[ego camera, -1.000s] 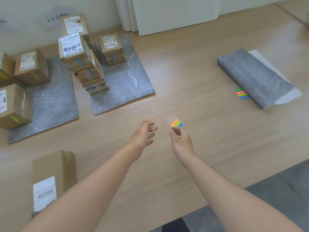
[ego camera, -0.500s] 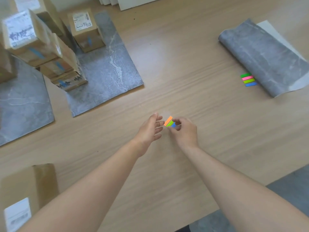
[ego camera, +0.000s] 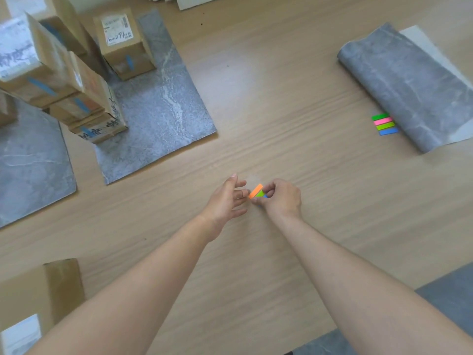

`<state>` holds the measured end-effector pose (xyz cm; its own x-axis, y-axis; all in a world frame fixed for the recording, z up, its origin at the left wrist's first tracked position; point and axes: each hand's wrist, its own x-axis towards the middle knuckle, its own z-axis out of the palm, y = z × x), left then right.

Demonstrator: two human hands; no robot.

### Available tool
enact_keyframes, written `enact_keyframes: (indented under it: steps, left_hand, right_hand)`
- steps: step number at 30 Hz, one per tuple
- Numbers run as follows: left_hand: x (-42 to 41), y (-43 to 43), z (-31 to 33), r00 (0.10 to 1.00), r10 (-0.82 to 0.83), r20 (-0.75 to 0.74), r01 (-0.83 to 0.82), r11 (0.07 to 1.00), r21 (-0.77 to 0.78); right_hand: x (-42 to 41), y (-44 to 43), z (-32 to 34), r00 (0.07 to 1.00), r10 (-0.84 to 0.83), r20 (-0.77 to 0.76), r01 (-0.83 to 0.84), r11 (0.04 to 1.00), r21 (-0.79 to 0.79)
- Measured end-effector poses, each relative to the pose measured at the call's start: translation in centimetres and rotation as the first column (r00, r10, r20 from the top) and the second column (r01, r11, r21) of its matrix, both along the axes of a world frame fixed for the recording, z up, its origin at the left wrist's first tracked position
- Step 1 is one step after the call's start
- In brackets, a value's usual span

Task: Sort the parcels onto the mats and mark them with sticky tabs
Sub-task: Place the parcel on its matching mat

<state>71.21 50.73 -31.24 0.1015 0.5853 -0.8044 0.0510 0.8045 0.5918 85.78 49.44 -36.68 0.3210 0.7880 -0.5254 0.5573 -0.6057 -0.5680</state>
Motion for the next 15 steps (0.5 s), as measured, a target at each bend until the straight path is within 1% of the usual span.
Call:
enact_keyframes:
  steps: [4, 10, 15]
  left_hand:
    - [-0.06, -0.31, -0.23, 1.0, 0.003, -0.01, -0.003, 1.0, -0.003]
    - [-0.26, -0.61, -0.3, 0.999, 0.035, -0.028, -0.035, 0.999, -0.006]
    - [-0.43, -0.69, -0.28, 0.998, 0.048, -0.028, -0.048, 0.999, 0.001]
  right_hand:
    - [0.25, 0.47, 0.15, 1.0, -0.001, 0.005, 0.001, 0.999, -0.049]
    - [-0.13, 0.63, 0.15, 0.99, 0.117, 0.079, -0.111, 0.991, -0.068]
    - [-0.01, 1.05, 0.23, 0.99, 0.122, 0.076, -0.113, 0.988, -0.107]
